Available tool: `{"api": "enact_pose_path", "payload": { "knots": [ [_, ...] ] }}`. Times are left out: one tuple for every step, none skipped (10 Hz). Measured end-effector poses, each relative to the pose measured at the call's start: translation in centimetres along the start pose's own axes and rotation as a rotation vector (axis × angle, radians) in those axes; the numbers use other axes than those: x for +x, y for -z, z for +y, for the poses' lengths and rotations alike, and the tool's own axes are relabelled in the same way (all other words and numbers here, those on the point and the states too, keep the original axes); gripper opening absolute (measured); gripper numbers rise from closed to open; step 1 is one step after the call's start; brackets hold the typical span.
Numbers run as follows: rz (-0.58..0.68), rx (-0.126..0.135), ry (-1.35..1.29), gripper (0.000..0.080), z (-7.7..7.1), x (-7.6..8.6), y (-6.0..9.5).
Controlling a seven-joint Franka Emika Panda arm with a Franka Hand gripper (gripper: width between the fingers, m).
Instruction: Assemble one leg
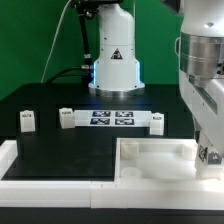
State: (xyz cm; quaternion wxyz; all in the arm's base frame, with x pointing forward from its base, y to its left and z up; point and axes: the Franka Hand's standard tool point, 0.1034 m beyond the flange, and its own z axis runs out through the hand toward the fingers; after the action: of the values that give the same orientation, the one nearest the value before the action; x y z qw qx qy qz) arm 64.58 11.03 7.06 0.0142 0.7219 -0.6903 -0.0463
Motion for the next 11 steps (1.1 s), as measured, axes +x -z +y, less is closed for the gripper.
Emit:
{"api": "enact_pose_path", "payload": {
  "knots": [
    [0.0,0.0,0.038,0.0519,-0.01,-0.04,0.03],
    [-0.002,0.002,0.144,0.0622,-0.07,-0.16,0.14],
    [-0.003,0.019,0.141,0.0641,-0.24,-0.52,0.07],
    [0.001,0.033,0.235,0.0641,-0.35,-0.63,0.08],
    [0.006,0.04,0.419,0.0648,-0.35,-0.6,0.18],
    [0.011,0.039,0.569,0.0648,-0.31,-0.71,0.24],
    [0.021,0.037,0.7,0.0649,-0.31,-0.81,0.25],
    [0.034,0.033,0.836,0.0649,-0.34,-0.79,0.28],
    [0.044,0.032,0.996,0.0649,-0.44,-0.57,0.32],
    [0.049,0.028,1.109,0.0649,-0.45,-0.47,0.31],
    [0.051,0.025,1.188,0.0649,-0.44,-0.38,0.28]
  ]
}}
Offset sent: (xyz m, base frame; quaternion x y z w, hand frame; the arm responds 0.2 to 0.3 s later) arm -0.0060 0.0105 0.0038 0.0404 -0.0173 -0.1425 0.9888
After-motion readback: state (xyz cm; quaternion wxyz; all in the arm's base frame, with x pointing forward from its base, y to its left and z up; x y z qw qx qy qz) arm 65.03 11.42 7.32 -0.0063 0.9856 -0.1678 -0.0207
